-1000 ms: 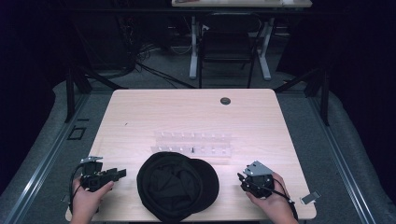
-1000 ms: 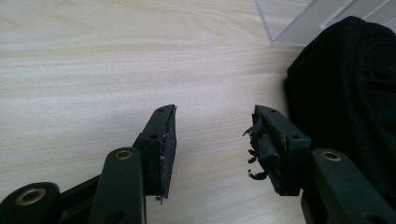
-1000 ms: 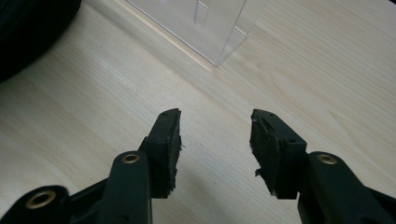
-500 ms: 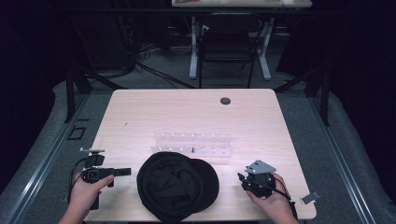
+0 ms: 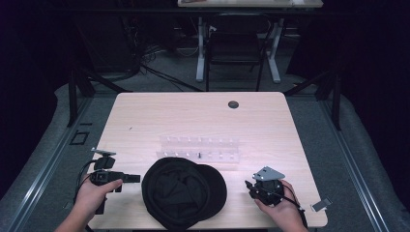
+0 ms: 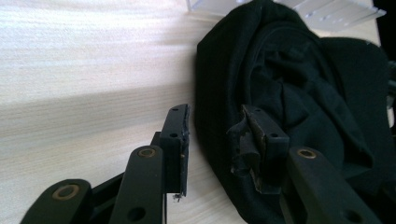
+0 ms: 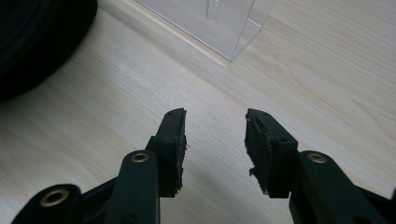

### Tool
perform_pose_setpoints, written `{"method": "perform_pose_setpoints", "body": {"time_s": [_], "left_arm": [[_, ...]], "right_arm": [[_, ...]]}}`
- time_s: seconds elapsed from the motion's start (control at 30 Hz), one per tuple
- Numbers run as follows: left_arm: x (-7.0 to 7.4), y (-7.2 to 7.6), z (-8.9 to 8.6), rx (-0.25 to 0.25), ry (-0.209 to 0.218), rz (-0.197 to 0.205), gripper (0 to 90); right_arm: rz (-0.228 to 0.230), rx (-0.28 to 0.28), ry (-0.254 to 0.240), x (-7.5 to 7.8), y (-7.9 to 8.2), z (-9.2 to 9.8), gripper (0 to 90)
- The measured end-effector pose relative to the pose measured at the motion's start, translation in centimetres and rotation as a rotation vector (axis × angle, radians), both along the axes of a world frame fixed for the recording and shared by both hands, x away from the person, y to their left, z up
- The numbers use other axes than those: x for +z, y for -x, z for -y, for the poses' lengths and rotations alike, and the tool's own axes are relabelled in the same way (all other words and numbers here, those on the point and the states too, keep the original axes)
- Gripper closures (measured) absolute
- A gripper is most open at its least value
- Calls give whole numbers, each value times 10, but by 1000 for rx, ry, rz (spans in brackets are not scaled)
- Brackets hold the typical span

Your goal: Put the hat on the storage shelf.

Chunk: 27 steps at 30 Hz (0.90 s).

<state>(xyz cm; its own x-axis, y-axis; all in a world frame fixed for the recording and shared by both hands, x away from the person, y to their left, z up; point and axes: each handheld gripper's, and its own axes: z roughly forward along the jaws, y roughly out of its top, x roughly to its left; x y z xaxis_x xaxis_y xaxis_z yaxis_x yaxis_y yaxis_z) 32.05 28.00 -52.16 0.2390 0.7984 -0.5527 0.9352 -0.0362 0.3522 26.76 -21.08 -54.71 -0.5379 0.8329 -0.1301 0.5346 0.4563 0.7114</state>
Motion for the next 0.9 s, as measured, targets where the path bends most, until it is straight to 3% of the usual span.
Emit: {"method": "perform_pose_setpoints", "body": {"time_s": [0.27, 0.53, 0.9], "left_arm": [[-4, 0, 9, -19, -8, -36, 645], [-11, -2, 12, -11, -18, -39, 628], [-16, -1, 24, -38, -46, -50, 634]], "right_arm": [[-11, -3, 1, -1, -1, 2, 578], [-18, 4, 7, -1, 0, 1, 578], [-15, 16, -13, 1, 1, 0, 593]]}}
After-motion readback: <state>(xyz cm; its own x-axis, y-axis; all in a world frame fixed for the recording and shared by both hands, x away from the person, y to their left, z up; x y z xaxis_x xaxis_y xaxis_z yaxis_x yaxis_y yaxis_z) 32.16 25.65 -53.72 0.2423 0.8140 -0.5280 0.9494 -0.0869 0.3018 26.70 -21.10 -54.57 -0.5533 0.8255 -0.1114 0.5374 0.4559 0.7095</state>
